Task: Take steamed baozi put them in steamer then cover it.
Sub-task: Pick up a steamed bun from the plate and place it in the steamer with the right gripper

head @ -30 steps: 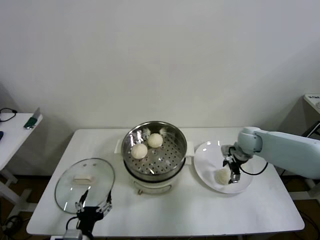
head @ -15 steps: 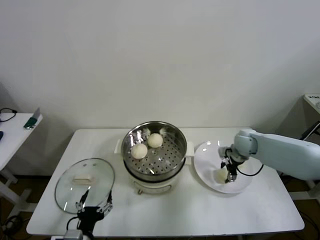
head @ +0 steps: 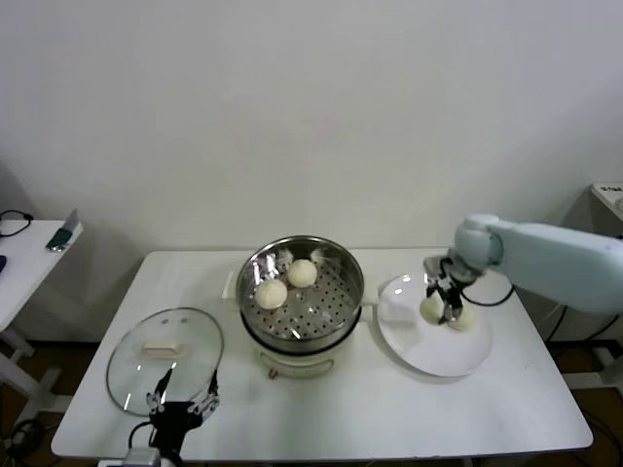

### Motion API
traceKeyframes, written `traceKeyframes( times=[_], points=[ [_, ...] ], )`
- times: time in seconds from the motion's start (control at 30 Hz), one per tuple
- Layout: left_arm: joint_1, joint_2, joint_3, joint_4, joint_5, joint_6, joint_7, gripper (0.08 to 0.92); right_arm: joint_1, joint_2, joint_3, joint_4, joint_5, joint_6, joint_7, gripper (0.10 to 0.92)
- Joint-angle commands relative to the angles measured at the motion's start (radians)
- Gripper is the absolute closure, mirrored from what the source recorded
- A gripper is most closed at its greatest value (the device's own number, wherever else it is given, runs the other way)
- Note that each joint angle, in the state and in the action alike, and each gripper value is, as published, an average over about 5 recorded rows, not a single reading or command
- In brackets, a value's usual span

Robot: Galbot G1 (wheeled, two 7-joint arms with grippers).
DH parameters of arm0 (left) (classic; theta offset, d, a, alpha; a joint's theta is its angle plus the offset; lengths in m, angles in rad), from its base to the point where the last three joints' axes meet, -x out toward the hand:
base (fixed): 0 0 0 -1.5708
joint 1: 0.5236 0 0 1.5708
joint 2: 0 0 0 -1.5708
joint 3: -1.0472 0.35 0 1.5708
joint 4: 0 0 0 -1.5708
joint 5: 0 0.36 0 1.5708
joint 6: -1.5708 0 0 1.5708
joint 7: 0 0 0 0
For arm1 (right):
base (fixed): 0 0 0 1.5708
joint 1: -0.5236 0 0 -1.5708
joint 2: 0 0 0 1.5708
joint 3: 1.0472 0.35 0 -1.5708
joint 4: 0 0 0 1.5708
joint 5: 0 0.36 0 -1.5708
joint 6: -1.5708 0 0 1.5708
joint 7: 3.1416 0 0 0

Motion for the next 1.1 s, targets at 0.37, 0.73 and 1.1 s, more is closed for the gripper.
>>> traceKeyframes(
  times=[0.37,0.73,1.1],
  points=[
    [0.014,-0.003,-0.008,-0.014,0.005,0.003,-0.002,0.177,0.342,0.346,0.048,0.364,-0.056,0.393,-0.005,0.337],
    [0.02,-0.001,-0.014,-0.015,0.0,0.004,-0.003,0.177,0.172,0.446,0.004,0.342,-0.2,0.436,0.031,0.338],
    [0.022,0.001,-0.013,-0.012,-0.002,0.001,-0.003,0.177,0.076,0.47,-0.02,0.269,-0.333,0.42,0.074,0.338]
  ],
)
